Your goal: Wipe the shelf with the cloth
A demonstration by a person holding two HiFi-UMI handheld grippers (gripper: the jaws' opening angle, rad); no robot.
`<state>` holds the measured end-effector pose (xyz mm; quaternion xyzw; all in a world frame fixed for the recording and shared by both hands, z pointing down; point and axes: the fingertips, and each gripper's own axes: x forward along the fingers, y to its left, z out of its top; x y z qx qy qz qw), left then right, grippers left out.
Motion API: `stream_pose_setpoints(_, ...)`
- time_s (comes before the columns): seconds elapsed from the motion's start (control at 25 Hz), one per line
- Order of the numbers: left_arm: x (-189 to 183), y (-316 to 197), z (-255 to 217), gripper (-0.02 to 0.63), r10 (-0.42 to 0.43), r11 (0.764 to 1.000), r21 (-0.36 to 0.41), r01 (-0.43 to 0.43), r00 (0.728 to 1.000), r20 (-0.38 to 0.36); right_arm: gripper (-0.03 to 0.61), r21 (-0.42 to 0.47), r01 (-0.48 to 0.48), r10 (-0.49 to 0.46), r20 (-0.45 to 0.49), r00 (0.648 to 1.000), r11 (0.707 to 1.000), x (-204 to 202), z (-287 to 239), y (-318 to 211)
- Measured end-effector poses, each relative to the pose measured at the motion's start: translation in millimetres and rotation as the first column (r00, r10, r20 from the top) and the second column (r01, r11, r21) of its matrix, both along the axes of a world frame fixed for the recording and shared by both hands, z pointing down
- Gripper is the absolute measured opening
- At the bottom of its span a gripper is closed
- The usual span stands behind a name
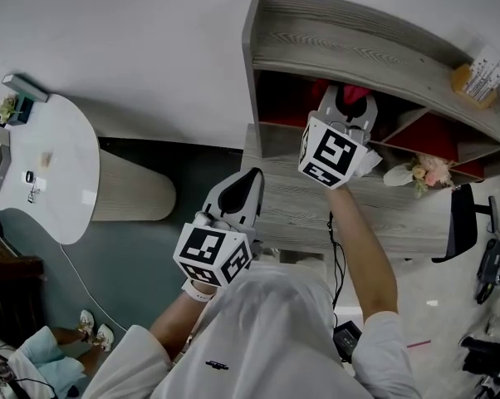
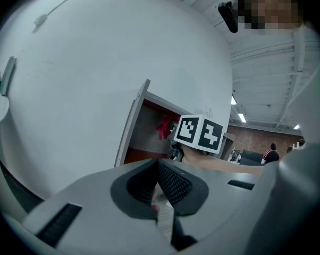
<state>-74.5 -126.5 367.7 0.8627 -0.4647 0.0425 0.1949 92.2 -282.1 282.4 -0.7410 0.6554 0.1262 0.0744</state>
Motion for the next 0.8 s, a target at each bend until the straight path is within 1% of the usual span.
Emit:
stream_pose_setpoints(0.16,-7.0,-1.2,3.6,0.006,-0.014,1.000,-0.006,0.014,1.000,0.003,0.072,0.018,0.097,-0.096,-0.045,0.994,0.995,-45.3,-8.7,-0.9)
stream_pose_setpoints(0.32,-15.6,-4.4,6.0,0.006,-0.036,0.999,-0.013,0.036,0.999,0.008,0.072,0.029,0.173,-0.169,-0.101,0.980,0.985,-79.9,-8.5,-1.7)
stream_pose_setpoints(0.4,-21.4,-6.9,7.6,0.006,-0.050,0.999,-0.019,0.050,0.999,0.008,0.072,0.029,0.208,-0.203,-0.114,0.972,0.978,-94.9,-9.6,-6.2)
stream_pose_setpoints(0.52,-28.8,-10.3,8.8,0.006,-0.068,0.997,-0.024,0.069,0.998,0.006,0.072,0.033,0.242,-0.237,-0.121,0.964,0.970,-110.2,-10.5,-13.5)
stream_pose_setpoints(0.8,-39.0,-19.1,5.9,0.006,-0.092,0.996,-0.019,0.093,0.996,0.006,0.072,0.053,0.283,-0.274,-0.134,0.953,0.958,-130.8,-13.1,-39.4)
